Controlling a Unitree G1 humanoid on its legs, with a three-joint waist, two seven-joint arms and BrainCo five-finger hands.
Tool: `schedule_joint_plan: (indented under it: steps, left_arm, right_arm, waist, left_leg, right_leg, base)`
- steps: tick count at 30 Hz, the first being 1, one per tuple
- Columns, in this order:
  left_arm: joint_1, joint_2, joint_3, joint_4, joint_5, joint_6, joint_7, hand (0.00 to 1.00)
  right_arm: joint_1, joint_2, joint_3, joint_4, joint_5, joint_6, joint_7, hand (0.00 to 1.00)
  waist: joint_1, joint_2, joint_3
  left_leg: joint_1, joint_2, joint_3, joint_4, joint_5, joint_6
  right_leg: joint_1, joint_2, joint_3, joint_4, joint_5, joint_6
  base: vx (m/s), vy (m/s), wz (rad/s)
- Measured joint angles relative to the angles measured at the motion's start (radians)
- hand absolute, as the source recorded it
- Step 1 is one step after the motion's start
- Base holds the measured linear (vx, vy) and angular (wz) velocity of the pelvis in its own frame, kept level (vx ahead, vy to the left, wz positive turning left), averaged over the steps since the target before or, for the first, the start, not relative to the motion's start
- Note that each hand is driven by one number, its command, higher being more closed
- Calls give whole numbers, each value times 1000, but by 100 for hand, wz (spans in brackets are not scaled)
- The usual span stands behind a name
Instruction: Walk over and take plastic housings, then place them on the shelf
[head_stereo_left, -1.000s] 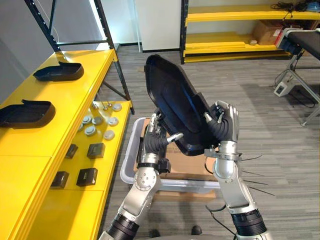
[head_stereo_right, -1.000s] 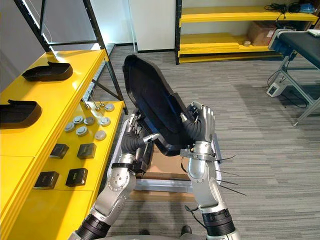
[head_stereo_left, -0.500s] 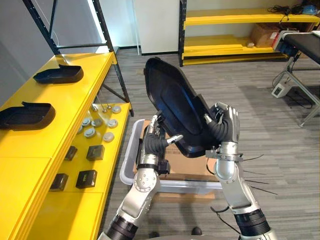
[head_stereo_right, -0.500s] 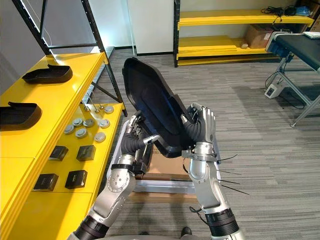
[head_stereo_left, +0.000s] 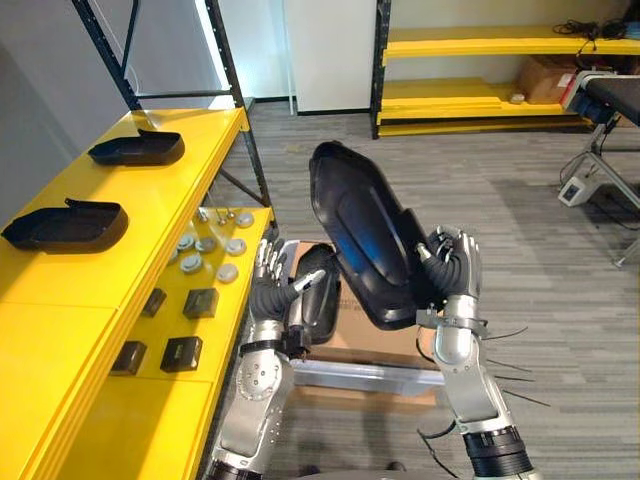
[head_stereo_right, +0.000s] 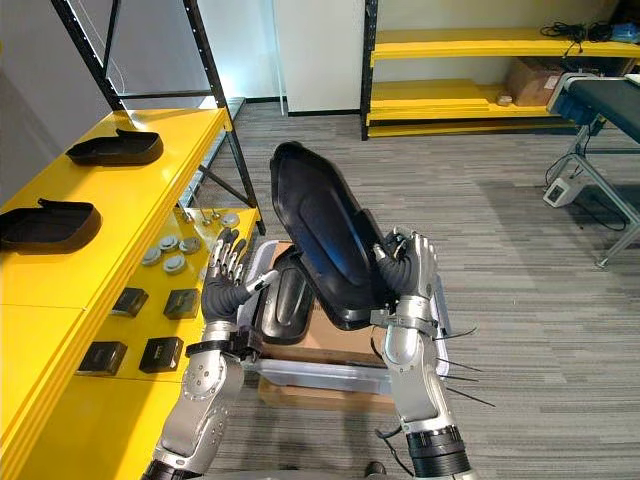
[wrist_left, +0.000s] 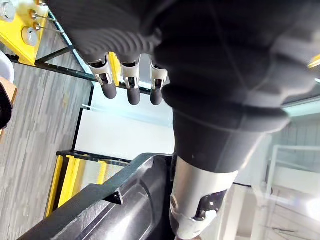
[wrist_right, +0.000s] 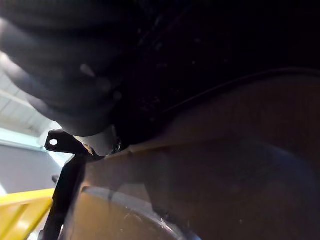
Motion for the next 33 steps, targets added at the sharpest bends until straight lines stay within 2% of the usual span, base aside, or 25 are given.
schedule_joint_plan:
  steps: [9, 14, 20, 21, 28, 29, 33]
  left_arm:
    - [4, 0, -15, 56, -7, 23, -58, 0]
    - [-1, 3, -86, 137, -7, 57, -62, 0]
    - [-70, 9, -126, 183, -8, 65, -57, 0]
    - [-75, 9, -128, 187, -8, 65, -56, 100]
    - [-110, 21, -162, 209, -20, 71, -27, 100]
    - [-114, 22, -164, 209, -22, 71, -24, 100]
    - [-133, 27, -169, 209, -28, 71, -2, 100]
  right_arm:
    - [0, 12, 29, -4, 10, -12, 14, 100]
    - [0, 18, 109, -23, 41, -32, 20, 100]
    - [0, 28, 161, -27, 60, -43, 16, 100]
    - [0, 28, 161, -28, 66, -43, 15, 100]
    - [1, -9, 166, -56, 77, -43, 15, 100]
    - [1, -14, 167, -60, 77, -43, 15, 0]
    - [2, -40, 184, -60, 118, -55, 16, 0]
  waist:
    - [0, -4, -4]
    - [-9, -16, -14]
    - [-11, -21, -21]
    - [-11, -21, -22]
    - [-13, -22, -28]
    - [-13, -22, -28]
    - [-13, -22, -29]
  left_leg:
    - [3, 0, 4, 1, 0, 0]
    - [4, 1, 12, 3, 0, 0]
    - [6, 1, 26, -1, -1, 0]
    - [6, 1, 27, -1, -1, 0]
    - [0, 3, 42, 5, -1, 0]
    - [0, 3, 43, 5, -1, 0]
    - [2, 3, 49, 5, -1, 0]
  right_leg:
    - [0, 0, 4, 0, 0, 0]
    - [-1, 0, 11, -1, 0, 0]
    - [-4, 1, 24, -1, 1, 0]
    - [-5, 1, 25, -1, 1, 0]
    - [-17, 1, 40, -2, 7, -2]
    - [-17, 1, 41, -2, 8, -2]
    - [-18, 1, 47, -3, 10, -3]
  base:
    - [-1, -1, 0]
    - [-5, -5, -3]
    - [-12, -3, -6]
    - [-20, -7, -4]
    - [-9, -7, -6]
    - [-11, -7, -3]
    - [-24, -10, -4]
